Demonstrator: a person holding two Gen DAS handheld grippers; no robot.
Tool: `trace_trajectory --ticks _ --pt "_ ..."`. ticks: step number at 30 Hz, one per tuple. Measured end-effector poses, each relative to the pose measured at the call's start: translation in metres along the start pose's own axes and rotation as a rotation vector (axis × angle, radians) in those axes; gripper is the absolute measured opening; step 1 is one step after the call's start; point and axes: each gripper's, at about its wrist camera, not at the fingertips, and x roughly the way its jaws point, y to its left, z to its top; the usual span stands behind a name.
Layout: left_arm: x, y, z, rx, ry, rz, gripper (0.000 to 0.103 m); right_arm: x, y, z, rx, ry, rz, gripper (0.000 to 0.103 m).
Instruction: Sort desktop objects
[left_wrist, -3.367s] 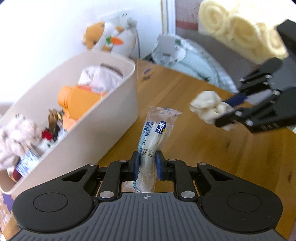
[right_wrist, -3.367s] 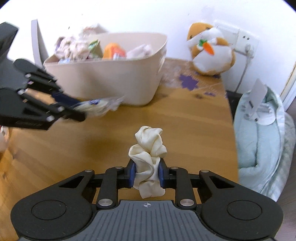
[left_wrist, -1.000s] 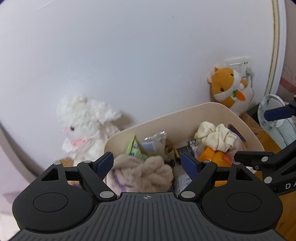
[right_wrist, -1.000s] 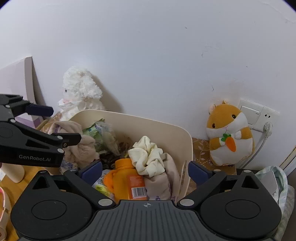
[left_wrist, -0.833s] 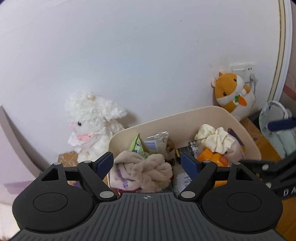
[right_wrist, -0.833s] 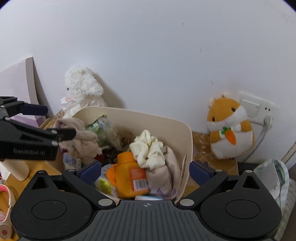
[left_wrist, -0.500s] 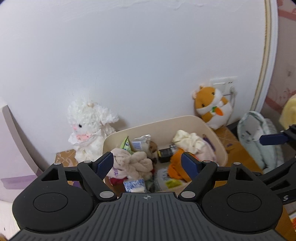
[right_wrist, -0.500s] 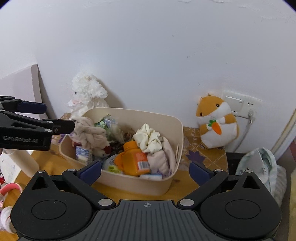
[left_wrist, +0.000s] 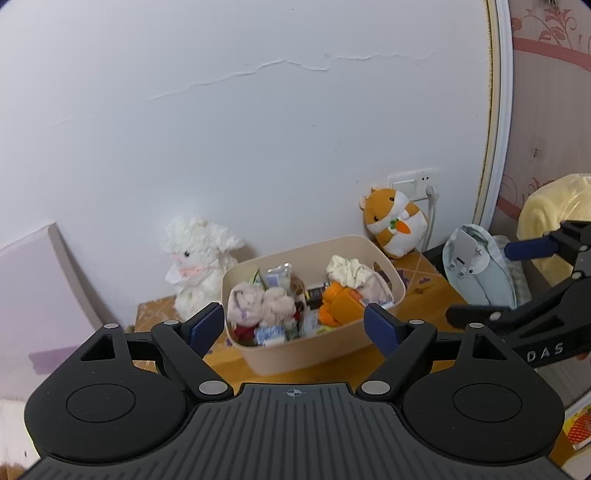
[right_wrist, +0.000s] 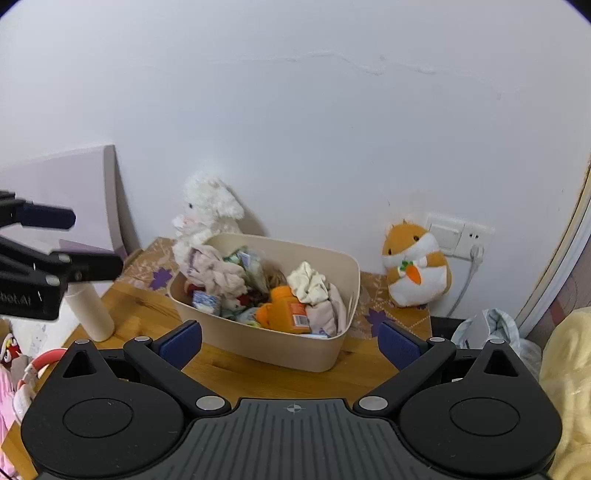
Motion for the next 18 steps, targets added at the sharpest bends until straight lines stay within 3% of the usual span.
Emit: trace_trajectory --ticks 9,18 --pt "-0.041 0.008 -0.023 -0.056 0.006 0.016 0.084 -0.042 0.024 -0.017 -0.002 -0.014 0.012 0.103" --pt "-0.052 0.018 -0.049 -0.134 0.097 -0.014 0.085 -0.074 0.028 -0.038 0.057 -0.016 -0.007 0.103"
